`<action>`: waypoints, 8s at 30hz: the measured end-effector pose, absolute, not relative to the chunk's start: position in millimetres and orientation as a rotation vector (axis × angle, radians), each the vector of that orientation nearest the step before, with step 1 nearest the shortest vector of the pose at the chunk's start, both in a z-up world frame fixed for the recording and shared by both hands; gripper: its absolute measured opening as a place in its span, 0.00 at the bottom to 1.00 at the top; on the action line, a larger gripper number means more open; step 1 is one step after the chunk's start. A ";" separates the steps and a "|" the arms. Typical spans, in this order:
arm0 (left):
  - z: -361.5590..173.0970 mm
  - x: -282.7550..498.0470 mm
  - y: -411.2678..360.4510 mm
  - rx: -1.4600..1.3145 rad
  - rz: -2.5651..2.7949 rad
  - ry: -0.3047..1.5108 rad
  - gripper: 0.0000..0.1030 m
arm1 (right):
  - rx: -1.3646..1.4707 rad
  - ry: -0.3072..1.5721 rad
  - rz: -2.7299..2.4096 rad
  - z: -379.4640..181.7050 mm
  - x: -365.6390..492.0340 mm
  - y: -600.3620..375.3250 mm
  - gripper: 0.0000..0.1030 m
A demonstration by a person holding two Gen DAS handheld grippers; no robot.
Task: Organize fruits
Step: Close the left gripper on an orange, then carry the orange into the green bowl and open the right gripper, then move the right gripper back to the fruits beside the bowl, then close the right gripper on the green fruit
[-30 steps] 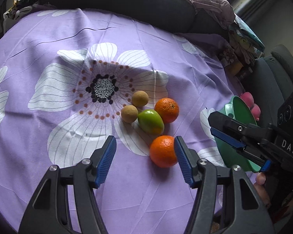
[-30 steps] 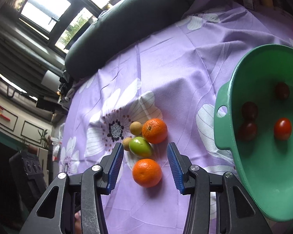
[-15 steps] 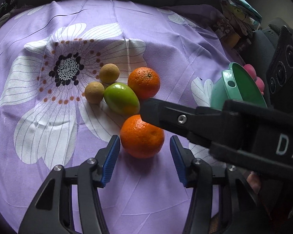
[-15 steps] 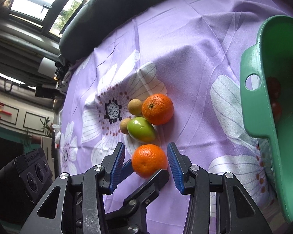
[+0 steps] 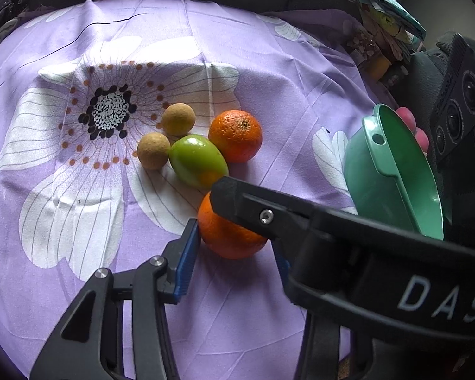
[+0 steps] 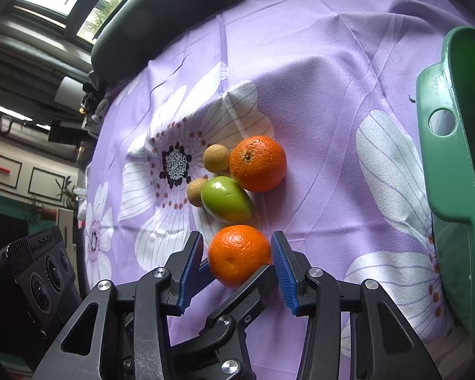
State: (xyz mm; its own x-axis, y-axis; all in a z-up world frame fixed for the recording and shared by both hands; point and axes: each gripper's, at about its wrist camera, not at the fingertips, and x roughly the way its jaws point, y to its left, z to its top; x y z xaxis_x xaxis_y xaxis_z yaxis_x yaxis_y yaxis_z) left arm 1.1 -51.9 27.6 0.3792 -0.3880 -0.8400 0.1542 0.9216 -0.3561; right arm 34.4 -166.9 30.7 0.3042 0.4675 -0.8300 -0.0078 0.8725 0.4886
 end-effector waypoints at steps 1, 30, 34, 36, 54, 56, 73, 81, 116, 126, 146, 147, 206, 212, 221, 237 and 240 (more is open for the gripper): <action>30.6 -0.5 -51.0 -0.233 -0.349 1.117 0.44 | 0.420 1.218 0.326 33.7 33.0 -166.1 0.43; 27.2 2.4 -56.7 -0.258 -0.361 1.122 0.44 | 0.393 1.196 0.291 37.1 33.4 -167.0 0.42; 25.0 3.7 -57.0 -0.264 -0.361 1.138 0.44 | 0.391 1.211 0.286 33.1 35.4 -166.1 0.42; 23.6 4.0 -55.8 -0.269 -0.360 1.148 0.44 | 0.392 1.218 0.284 31.3 36.3 -165.8 0.42; 20.7 4.6 -46.9 -0.310 -0.373 1.167 0.45 | 0.379 1.227 0.282 28.0 37.9 -163.7 0.42; 20.8 4.3 -46.9 -0.305 -0.374 1.166 0.45 | 0.380 1.228 0.283 28.2 38.0 -163.8 0.42; 27.5 1.0 -53.6 -0.270 -0.366 1.118 0.44 | 0.375 1.190 0.290 37.3 33.5 -166.1 0.39; 43.6 -3.8 -60.3 -0.257 -0.387 1.050 0.44 | 0.370 1.120 0.287 56.8 24.6 -175.0 0.39; 84.9 -4.2 -233.6 0.039 -0.807 0.915 0.43 | 0.669 0.775 -0.109 110.5 -37.2 -335.6 0.38; 66.8 -1.9 -240.6 0.035 -0.797 0.973 0.43 | 0.712 0.854 -0.136 90.2 -29.3 -345.4 0.38; 95.3 -14.2 -176.7 -0.060 -0.727 0.926 0.55 | 0.665 0.777 -0.110 104.0 -32.1 -335.8 0.38; 100.9 -15.4 -161.4 -0.084 -0.699 0.909 0.56 | 0.652 0.769 -0.104 106.5 -31.5 -332.9 0.38; 46.5 12.4 36.8 -0.385 -0.049 1.021 0.52 | 0.297 1.247 0.233 29.5 36.5 -162.9 0.38; 44.9 12.2 22.1 -0.400 -0.154 1.065 0.52 | 0.410 1.134 0.248 53.3 29.7 -186.4 0.38; 40.4 8.6 -23.6 -0.370 -0.350 1.129 0.52 | 0.432 1.128 0.254 51.9 34.4 -187.4 0.38; 21.9 12.4 -60.9 -0.279 -0.391 1.184 0.43 | 0.437 1.251 0.265 28.1 40.8 -181.9 0.39; 19.7 14.2 -59.3 -0.274 -0.373 1.185 0.37 | 0.443 1.262 0.279 23.9 42.8 -180.9 0.39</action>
